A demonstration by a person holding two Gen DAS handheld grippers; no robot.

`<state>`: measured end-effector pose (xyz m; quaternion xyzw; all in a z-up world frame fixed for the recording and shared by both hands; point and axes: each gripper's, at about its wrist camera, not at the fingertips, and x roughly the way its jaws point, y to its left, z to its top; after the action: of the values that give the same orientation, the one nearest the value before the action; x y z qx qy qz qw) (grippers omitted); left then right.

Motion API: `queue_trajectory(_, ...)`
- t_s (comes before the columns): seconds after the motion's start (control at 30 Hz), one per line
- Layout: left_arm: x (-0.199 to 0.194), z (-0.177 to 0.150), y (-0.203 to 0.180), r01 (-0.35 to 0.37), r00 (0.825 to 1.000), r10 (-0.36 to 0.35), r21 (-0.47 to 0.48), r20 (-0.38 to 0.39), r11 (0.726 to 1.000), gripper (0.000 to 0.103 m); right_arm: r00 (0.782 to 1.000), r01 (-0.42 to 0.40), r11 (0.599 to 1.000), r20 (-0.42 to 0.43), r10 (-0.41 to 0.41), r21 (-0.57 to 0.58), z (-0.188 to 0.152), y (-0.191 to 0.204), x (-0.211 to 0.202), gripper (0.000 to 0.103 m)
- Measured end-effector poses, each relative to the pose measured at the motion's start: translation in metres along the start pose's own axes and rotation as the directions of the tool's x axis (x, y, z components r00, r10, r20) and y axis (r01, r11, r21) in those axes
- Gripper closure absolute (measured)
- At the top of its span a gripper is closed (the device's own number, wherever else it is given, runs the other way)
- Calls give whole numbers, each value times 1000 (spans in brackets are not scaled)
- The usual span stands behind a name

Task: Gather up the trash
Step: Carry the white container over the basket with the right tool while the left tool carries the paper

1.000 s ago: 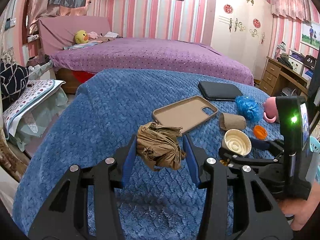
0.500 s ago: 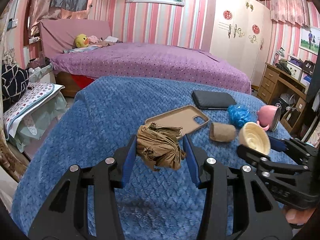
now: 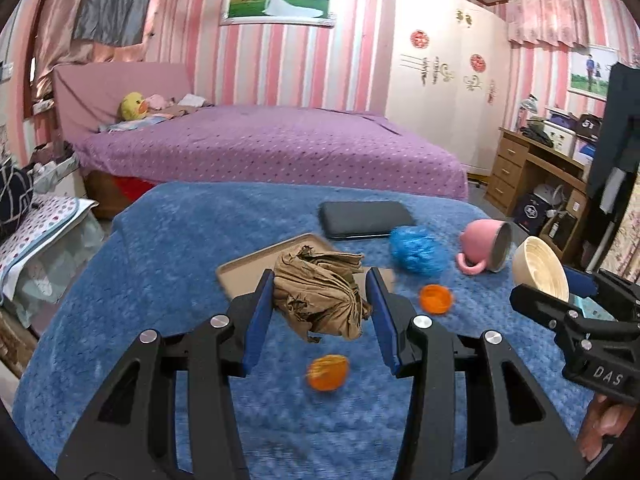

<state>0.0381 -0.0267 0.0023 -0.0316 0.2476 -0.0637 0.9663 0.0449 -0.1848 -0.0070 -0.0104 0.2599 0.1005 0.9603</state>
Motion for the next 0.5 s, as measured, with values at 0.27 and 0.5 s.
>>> queue_trajectory(0.27, -6, 3, -47, 62, 998, -63, 39, 24, 997, 58, 999, 40, 997, 16, -41, 60, -3, -47, -16, 42)
queue_trajectory(0.5, -5, -2, -84, 97, 995, -99, 93, 16, 991, 58, 998, 61, 996, 21, -63, 69, -9, -68, -30, 42)
